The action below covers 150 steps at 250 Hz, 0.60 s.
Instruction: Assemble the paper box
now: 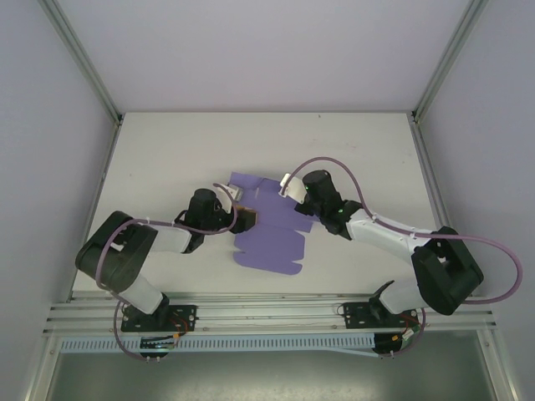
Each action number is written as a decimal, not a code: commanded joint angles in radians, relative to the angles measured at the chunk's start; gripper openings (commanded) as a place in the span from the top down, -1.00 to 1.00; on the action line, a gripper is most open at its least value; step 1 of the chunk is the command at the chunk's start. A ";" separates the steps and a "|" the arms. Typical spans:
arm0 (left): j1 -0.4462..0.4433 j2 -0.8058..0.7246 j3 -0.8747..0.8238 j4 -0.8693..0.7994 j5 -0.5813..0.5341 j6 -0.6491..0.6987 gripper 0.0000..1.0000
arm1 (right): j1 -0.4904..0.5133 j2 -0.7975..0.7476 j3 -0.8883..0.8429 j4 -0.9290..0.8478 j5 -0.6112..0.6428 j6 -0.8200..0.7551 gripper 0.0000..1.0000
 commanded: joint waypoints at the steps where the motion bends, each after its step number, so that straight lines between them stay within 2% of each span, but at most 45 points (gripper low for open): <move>1: 0.000 0.046 0.039 0.146 0.139 0.017 -0.06 | -0.001 -0.014 0.038 -0.023 -0.045 0.002 1.00; 28: -0.001 0.070 0.066 0.112 0.136 0.028 0.19 | -0.003 -0.011 0.044 -0.021 -0.037 0.002 1.00; 52: -0.002 0.081 0.086 0.077 0.134 0.027 0.26 | -0.003 -0.007 0.047 -0.010 -0.037 0.003 1.00; 88: -0.001 0.081 0.095 0.057 0.125 0.019 0.17 | -0.004 0.005 0.059 0.006 -0.025 0.011 1.00; 150: -0.001 0.011 -0.029 0.187 0.097 0.013 0.05 | -0.017 -0.039 0.049 -0.008 -0.051 0.004 1.00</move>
